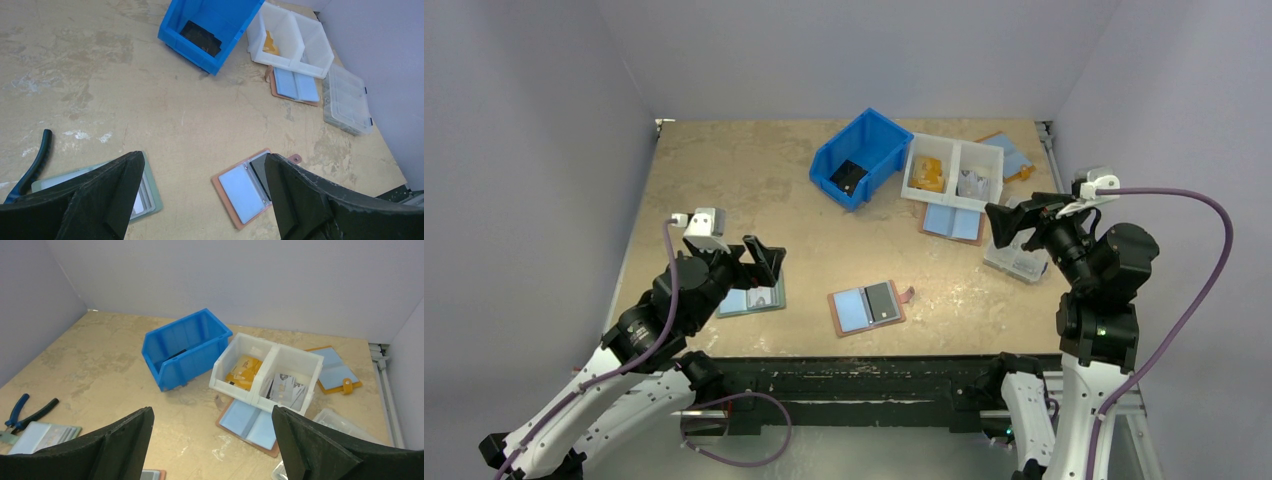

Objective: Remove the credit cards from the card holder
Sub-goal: Reset both arms

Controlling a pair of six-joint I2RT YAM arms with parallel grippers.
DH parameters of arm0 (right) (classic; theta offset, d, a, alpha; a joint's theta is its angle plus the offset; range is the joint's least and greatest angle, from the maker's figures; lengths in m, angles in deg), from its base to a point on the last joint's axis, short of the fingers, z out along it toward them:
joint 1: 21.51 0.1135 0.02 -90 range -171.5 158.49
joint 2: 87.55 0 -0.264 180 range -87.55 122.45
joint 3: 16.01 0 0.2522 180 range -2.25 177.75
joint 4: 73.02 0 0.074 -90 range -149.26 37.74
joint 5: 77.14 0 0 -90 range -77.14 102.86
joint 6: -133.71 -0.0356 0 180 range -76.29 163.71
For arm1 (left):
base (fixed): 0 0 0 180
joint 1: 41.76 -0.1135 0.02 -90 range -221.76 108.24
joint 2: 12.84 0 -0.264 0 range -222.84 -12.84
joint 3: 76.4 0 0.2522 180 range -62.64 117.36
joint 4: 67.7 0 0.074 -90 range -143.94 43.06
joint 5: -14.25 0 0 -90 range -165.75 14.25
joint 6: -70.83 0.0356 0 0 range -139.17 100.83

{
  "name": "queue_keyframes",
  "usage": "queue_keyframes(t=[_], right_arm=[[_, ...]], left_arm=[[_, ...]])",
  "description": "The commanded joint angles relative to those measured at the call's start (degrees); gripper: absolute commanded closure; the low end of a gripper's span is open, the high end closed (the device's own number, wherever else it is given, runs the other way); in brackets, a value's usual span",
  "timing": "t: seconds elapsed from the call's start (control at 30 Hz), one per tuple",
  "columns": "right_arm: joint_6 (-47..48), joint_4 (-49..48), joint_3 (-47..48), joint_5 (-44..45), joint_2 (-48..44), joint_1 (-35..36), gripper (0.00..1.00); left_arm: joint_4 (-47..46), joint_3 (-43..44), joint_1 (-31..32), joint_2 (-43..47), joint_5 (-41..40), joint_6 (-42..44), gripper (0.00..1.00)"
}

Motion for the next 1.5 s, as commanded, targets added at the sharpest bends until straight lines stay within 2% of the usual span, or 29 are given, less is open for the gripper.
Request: queue_keyframes(t=[0.0,1.47], right_arm=[[0.05,-2.72,1.29,1.58,0.40,-0.25,0.01],[-1.36,-2.26,3.66,1.71,1.52,-0.36,0.01]], left_arm=[[-0.64,1.22,-0.30,0.45,-1.56,0.33,0.01],[0.65,2.30,-0.28,1.72,-2.09,-0.02,0.01]])
